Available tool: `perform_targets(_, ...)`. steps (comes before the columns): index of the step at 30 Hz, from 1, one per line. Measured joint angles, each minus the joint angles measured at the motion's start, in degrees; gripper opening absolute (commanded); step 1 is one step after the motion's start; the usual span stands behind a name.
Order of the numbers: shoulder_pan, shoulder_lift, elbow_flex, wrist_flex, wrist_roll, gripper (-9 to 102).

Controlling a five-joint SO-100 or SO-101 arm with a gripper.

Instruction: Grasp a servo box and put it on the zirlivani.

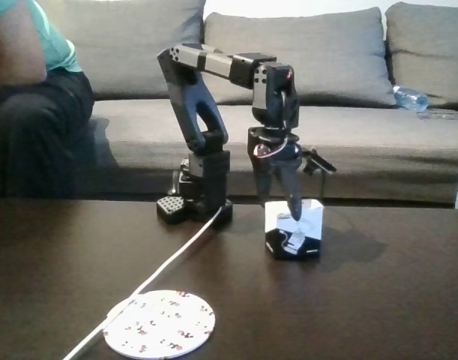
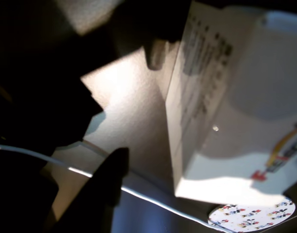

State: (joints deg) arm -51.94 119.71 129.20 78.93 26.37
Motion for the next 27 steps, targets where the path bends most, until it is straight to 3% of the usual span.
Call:
perform_targets(6, 0.0, 0.0, 0.0, 0.0, 0.0, 29)
perform_targets(27, 0.0, 0.0, 0.0, 0.0, 0.0, 28)
